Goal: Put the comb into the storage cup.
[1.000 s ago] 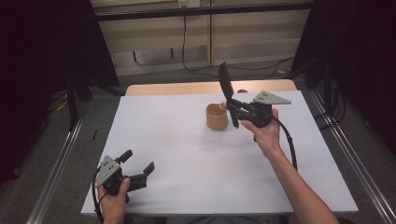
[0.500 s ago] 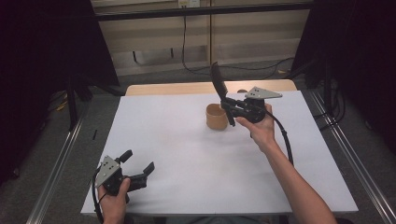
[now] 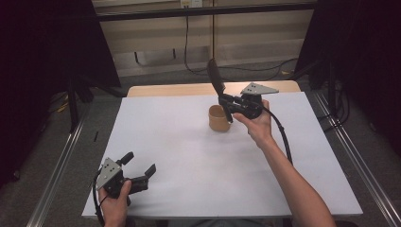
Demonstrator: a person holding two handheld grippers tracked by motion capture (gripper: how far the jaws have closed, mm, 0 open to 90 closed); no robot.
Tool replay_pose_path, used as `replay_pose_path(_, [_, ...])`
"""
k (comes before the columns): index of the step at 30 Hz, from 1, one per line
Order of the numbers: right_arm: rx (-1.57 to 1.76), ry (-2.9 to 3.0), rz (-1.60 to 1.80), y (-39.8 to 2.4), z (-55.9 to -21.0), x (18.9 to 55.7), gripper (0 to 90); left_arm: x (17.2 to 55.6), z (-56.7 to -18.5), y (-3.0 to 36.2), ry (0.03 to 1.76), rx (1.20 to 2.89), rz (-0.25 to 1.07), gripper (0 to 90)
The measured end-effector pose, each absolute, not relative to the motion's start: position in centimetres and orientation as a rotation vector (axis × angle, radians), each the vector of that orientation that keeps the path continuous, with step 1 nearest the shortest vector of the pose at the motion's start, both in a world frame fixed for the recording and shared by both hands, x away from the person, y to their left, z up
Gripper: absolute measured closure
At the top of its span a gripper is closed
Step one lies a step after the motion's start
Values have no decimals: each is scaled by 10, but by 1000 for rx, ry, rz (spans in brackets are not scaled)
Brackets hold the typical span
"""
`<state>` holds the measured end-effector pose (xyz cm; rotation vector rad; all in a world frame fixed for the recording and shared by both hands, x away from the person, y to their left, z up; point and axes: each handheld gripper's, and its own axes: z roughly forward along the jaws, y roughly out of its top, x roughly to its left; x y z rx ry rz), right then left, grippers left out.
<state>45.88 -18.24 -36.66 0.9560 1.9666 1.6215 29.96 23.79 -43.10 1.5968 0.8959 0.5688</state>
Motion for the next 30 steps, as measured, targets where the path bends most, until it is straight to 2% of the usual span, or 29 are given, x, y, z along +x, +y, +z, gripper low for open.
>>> replay_pose_path(30, [948,1884,1660,-170,-349,486,727,300,-431,238,897,1598,558,29])
